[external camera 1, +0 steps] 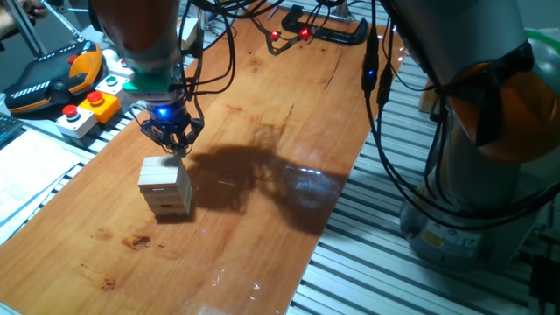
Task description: Play Jenga
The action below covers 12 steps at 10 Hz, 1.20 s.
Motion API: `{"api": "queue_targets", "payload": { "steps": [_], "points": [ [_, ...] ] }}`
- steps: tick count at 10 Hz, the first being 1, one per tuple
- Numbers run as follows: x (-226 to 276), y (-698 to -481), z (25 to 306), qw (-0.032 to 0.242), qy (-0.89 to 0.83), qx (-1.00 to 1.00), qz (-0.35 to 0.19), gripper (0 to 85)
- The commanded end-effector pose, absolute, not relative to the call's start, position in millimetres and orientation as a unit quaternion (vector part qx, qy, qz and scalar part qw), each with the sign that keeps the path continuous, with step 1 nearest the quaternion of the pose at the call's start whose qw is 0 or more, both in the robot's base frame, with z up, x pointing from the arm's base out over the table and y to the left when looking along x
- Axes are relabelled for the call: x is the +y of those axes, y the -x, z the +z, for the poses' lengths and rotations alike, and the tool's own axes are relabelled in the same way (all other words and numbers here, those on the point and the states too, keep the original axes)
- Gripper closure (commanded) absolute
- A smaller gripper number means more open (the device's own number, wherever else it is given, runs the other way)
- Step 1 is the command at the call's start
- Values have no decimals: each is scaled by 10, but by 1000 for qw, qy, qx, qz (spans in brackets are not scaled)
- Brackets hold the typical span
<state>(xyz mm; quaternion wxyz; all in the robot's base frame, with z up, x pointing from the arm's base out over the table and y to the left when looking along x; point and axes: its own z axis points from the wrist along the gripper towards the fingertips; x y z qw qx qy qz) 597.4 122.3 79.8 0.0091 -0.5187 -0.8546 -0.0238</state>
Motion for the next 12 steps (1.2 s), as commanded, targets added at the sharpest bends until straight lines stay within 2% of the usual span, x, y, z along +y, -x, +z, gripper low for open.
{"api": "queue_targets", "payload": {
  "steps": [1,6,12],
  "points": [
    [1232,-5979,793,10,519,-854,-24,843],
    [1225,-5985,788,-1,500,-866,-21,843],
    [1225,-5985,788,6,496,-868,-8,840]
  ]
}}
